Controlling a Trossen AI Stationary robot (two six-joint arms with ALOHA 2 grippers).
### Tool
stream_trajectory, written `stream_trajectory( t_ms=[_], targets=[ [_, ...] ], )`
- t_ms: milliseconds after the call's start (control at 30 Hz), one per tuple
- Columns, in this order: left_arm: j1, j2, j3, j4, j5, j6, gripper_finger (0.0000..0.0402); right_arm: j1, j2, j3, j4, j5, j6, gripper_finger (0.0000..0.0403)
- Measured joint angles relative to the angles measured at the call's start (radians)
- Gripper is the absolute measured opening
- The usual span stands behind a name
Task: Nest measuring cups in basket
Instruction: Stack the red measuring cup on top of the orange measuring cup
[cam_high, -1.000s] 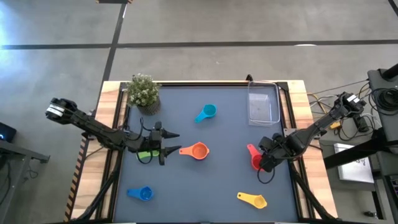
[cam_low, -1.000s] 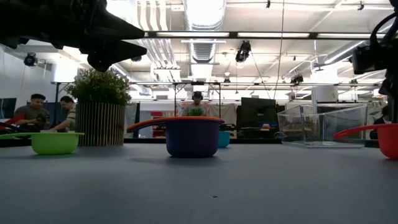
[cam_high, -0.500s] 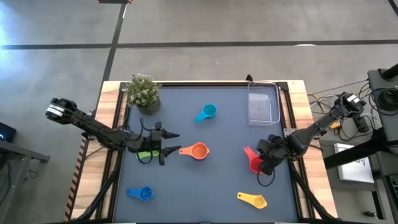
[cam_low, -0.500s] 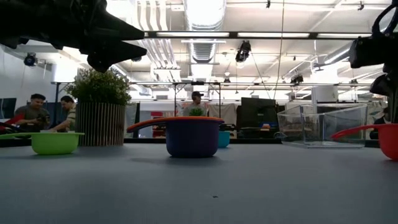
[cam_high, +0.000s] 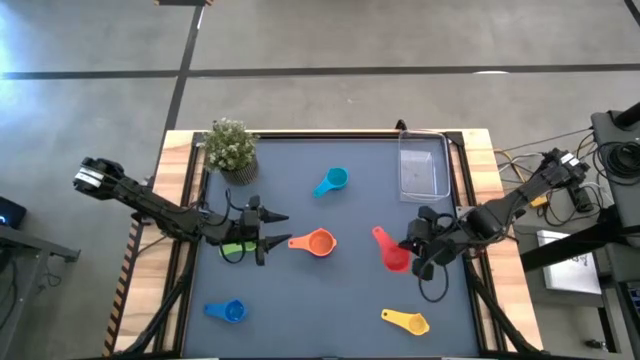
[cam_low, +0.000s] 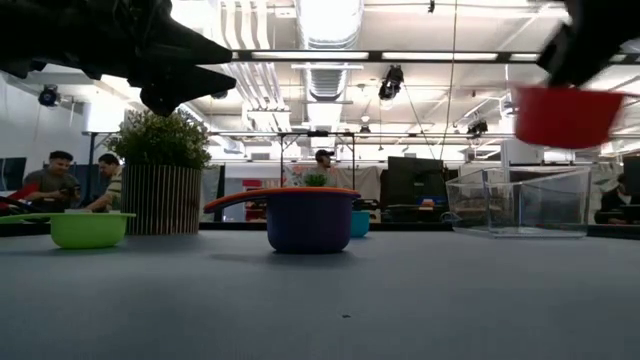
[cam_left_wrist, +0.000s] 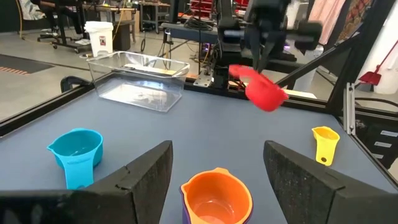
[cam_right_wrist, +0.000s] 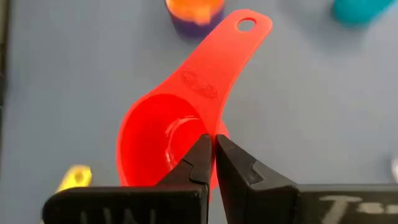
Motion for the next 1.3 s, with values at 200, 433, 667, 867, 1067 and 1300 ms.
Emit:
stream_trajectory(
  t_ms=[200,433,667,867,1067,1300],
  targets=[
    [0.000,0.000,0.000,0.002,0.000,0.008,0.0235,-0.098,0.015,0.040,0.266,-0.033,-0.271,0.0008],
    [0.000,0.000,0.000,0.001,0.012,0.025,0.0235,-0.293,0.148,0.111,0.351,-0.226,-0.458,0.0008],
    [0.000,-0.023,0.000,-0.030,0.047,0.089,0.0235,-0.451,0.360,0.228,0.397,-0.462,-0.585,0.0008],
    [-0.007,-0.111,-0.020,-0.113,0.047,0.088,0.0234,-0.531,0.515,0.325,0.408,-0.575,-0.652,0.0008],
    [-0.009,-0.227,-0.106,-0.087,0.043,0.061,0.0233,-0.613,0.622,0.376,0.474,-0.731,-0.676,0.0008],
    [-0.009,-0.303,-0.147,-0.071,0.043,0.043,0.0233,-0.677,0.712,0.386,0.512,-0.819,-0.688,0.0008]
  ],
)
